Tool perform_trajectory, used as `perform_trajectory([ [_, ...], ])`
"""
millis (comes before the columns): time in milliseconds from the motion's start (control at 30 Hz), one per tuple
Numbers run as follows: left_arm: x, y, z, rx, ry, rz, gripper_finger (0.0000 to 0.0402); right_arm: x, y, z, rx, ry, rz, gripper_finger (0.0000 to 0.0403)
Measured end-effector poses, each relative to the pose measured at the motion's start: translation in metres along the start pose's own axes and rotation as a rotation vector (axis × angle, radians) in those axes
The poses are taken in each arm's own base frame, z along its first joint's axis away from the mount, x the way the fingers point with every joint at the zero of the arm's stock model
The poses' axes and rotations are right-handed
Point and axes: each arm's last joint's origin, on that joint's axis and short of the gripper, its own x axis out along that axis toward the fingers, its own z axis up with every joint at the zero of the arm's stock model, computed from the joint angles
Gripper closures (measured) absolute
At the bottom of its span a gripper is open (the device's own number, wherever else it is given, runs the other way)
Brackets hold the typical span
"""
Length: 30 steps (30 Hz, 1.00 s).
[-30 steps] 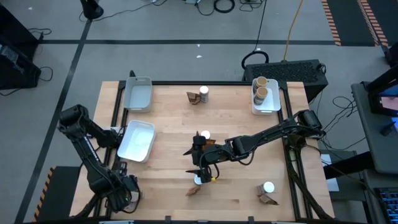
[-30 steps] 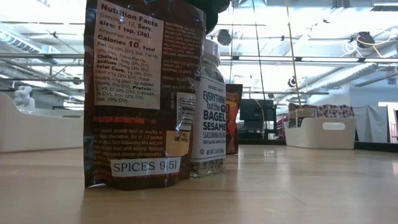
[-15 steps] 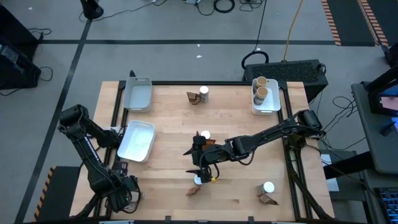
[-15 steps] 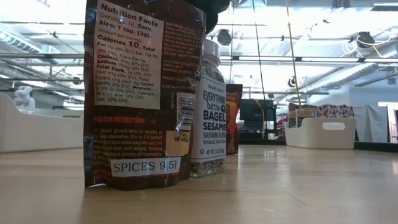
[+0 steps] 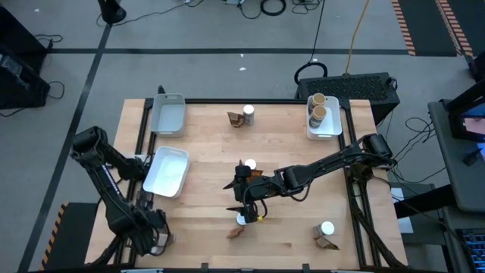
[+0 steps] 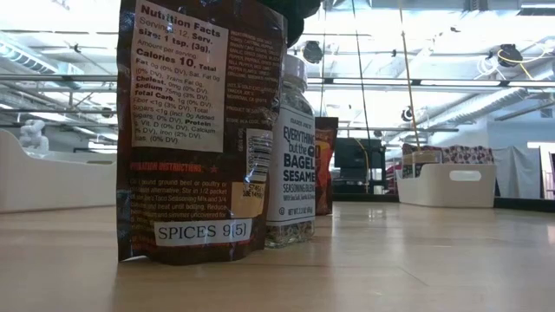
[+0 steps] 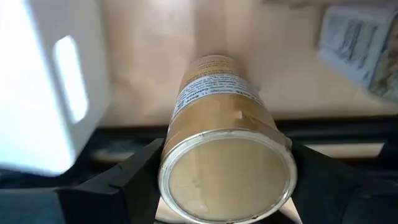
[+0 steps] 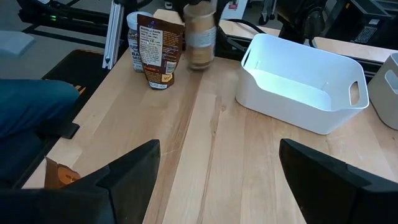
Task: Sort spices by type
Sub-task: Put the gold seasoning bottle into the right white bin
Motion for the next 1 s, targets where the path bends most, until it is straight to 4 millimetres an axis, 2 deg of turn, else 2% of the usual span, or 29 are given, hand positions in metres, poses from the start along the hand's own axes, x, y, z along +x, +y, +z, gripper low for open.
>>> perform_trajectory([
  [267, -0.03, 0.027, 0.006, -0.003, -0.023, -0.048, 0.0119, 0.0, 0.0, 0.0, -0.001, 0.0, 0.0, 0.009],
  [500, -0.066, 0.058, 0.022, -0.004, -0.048, -0.085, 0.0119, 0.0, 0.0, -0.001, -0.004, 0.011, 0.0, 0.009],
  [733, -0.098, 0.093, 0.044, -0.012, -0.19, -0.114, 0.0119, 0.0, 0.0, -0.006, -0.01, 0.061, -0.005, 0.009],
  [867, -0.101, 0.109, 0.063, -0.013, -0.248, -0.131, 0.0119, -0.004, -0.001, -0.008, -0.012, 0.109, -0.01, 0.009],
  [1000, -0.092, 0.118, 0.091, 0.045, -0.265, -0.119, 0.0119, -0.015, -0.003, -0.006, -0.003, 0.138, -0.056, 0.009],
])
